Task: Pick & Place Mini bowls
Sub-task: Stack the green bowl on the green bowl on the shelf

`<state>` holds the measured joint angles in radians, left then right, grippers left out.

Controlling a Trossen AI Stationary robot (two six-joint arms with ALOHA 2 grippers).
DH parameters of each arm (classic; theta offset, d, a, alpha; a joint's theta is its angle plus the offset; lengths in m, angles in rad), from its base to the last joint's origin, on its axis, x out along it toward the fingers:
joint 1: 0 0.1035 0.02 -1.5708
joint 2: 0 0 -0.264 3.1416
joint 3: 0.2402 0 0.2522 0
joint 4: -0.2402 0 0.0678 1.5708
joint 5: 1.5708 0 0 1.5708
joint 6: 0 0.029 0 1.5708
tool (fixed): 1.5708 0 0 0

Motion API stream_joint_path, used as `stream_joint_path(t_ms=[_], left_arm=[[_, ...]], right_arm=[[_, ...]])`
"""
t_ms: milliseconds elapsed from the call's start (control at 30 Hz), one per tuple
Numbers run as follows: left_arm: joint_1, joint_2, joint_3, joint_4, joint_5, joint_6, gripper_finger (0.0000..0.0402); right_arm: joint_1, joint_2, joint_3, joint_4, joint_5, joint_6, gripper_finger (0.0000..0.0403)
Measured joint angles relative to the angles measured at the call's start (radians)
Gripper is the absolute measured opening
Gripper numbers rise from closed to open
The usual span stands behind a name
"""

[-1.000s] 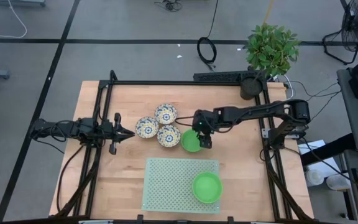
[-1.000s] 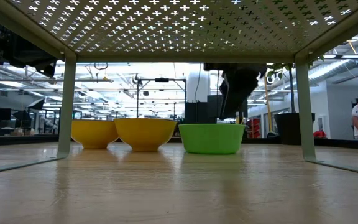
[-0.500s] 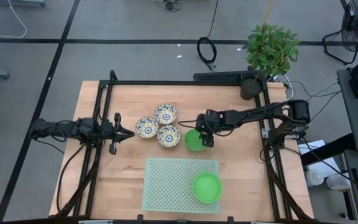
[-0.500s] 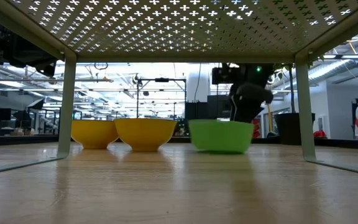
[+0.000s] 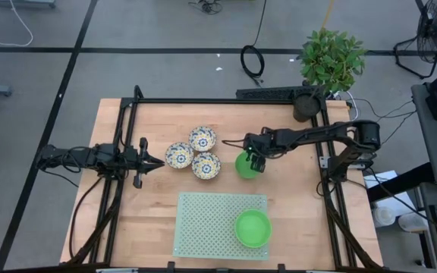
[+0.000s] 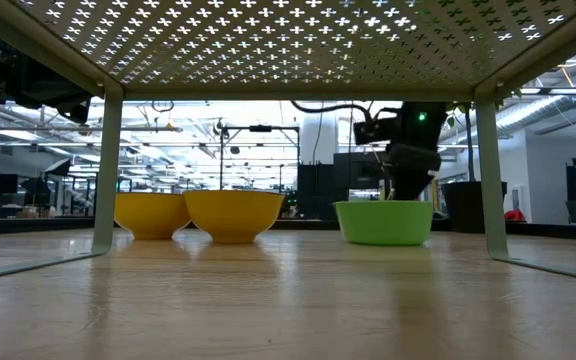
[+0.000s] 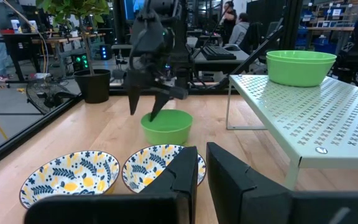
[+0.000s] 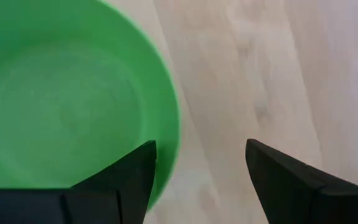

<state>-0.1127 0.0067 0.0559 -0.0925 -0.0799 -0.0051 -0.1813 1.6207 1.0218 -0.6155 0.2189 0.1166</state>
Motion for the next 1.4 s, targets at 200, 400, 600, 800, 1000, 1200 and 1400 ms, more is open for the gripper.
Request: stream_joint_path(t_ms=[200, 400, 600, 800, 1000, 1200, 1400], left_arm=[[0.0, 0.0, 0.0, 0.0, 0.0, 0.0, 0.0037], [0.0, 0.0, 0.0, 0.0, 0.0, 0.0, 0.0037], [0.0, 0.0, 0.0, 0.0, 0.0, 0.0, 0.0037], [0.0, 0.0, 0.0, 0.0, 0.0, 0.0, 0.0037], [0.0, 0.0, 0.0, 0.0, 0.0, 0.0, 0.0037], [0.0, 0.0, 0.0, 0.0, 0.0, 0.0, 0.0037], [0.0, 0.0, 0.0, 0.0, 0.0, 0.0, 0.0037]], right_arm=[[-0.023, -0.022, 0.0, -0.004, -0.168, 0.033, 0.0238], [-0.013, -0.022, 0.001, 0.005, -0.195, 0.024, 0.0238], [-0.014, -0.021, 0.0, 0.012, -0.198, 0.027, 0.0233], [-0.014, -0.021, 0.0, 0.016, -0.197, 0.068, 0.0194], [-0.014, -0.021, 0.0, 0.065, -0.196, 0.156, 0.0169], [-0.015, -0.021, 0.001, 0.114, -0.194, 0.155, 0.0165], [-0.016, -0.017, -0.008, 0.133, -0.191, 0.148, 0.0165]])
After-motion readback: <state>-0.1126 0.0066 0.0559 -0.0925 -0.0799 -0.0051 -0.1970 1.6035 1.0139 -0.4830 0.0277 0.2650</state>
